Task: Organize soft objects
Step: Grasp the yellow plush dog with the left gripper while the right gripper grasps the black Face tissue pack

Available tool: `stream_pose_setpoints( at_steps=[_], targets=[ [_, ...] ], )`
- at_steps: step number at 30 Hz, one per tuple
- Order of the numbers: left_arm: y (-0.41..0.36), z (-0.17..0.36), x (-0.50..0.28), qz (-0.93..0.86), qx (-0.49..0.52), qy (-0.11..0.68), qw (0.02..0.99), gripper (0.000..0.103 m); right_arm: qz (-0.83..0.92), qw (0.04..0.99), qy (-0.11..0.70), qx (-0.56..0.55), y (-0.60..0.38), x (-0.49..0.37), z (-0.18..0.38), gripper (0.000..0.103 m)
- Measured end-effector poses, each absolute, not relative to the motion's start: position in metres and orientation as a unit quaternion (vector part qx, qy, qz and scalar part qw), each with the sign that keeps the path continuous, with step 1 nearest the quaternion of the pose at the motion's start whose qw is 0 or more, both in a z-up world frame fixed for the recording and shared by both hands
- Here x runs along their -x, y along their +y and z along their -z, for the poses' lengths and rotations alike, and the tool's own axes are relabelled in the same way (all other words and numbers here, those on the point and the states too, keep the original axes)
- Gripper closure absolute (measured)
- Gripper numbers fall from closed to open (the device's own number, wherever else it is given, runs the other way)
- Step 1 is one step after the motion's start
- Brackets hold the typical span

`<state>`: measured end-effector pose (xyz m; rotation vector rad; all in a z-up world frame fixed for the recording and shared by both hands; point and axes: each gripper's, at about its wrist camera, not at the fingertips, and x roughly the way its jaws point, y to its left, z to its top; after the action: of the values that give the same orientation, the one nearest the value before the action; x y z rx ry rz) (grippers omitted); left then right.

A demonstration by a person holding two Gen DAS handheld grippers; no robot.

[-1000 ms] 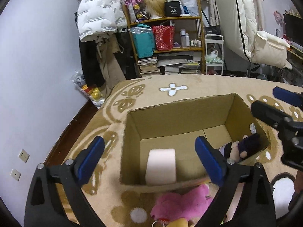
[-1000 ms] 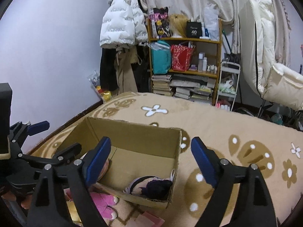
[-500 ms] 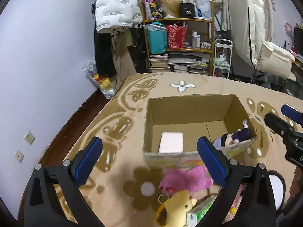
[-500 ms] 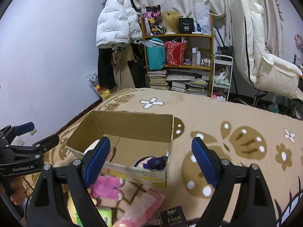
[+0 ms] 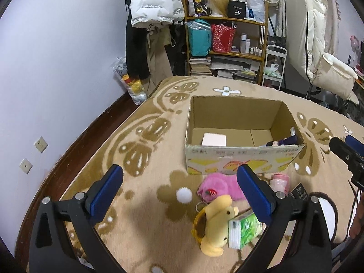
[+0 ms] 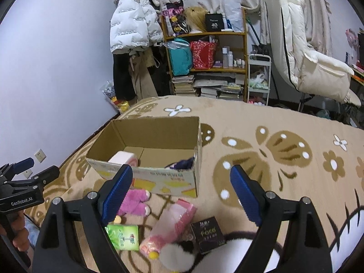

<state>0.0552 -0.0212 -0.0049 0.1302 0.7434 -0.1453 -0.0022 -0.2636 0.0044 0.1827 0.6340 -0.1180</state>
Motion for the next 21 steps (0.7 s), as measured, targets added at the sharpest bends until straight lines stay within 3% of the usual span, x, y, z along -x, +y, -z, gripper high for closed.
stream_pose_setpoints(
  at_steps=[21],
  targets=[
    [-0.038,0.041,-0.060,0.074,-0.066,0.421,0.902,0.004,0.091,0.917,0.376,-0.100,-0.279,-0.020,0.039,0.011]
  ],
)
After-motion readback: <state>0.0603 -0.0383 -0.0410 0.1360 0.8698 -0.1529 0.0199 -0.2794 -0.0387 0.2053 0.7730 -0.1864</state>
